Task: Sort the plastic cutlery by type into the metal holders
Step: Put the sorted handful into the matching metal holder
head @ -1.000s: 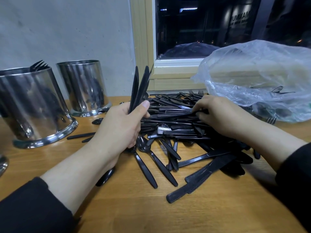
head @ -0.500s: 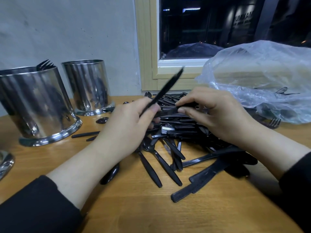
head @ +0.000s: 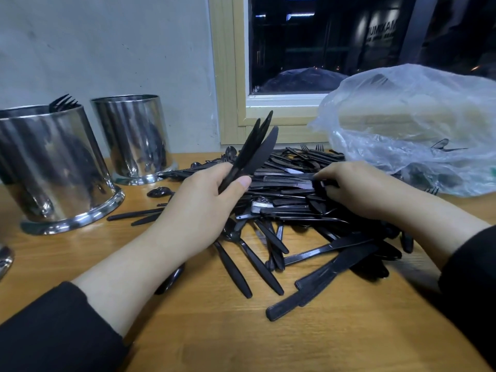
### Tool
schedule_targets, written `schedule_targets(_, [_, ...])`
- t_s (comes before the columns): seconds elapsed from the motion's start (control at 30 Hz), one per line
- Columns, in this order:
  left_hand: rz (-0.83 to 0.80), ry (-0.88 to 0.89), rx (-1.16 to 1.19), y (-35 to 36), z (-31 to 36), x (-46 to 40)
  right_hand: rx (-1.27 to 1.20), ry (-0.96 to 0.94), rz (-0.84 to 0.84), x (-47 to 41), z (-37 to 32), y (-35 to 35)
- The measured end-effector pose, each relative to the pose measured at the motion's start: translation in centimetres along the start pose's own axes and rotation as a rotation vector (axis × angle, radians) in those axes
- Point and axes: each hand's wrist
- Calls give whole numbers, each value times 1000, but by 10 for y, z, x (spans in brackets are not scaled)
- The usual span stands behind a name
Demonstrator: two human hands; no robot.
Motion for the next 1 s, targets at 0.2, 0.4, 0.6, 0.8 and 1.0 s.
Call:
schedule_targets(0.2, [6,-4,22,0,0,0,3,-58,45,-4,2,2])
schedule_targets(0.4, [31,-9,55,-1,2,1,-31,-114,121,-3,-3,4])
schedule_targets(0.6, [101,-10,94,-5,6,2,-135,-219,320,1,-14,-1])
schedule_targets(0.8, [388,47,-13,-14,9,2,-147,-420,444,11,-33,-8])
schedule_targets(1.0, [70,19,-57,-15,8,2,-121,-555,462,18,-57,-2])
Point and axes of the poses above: each hand's wrist, its own x-axis away from the middle knuckle, its own y-axis out of the palm, z = x × y, and after that the axes turned 12 degrees about -z, right-handed
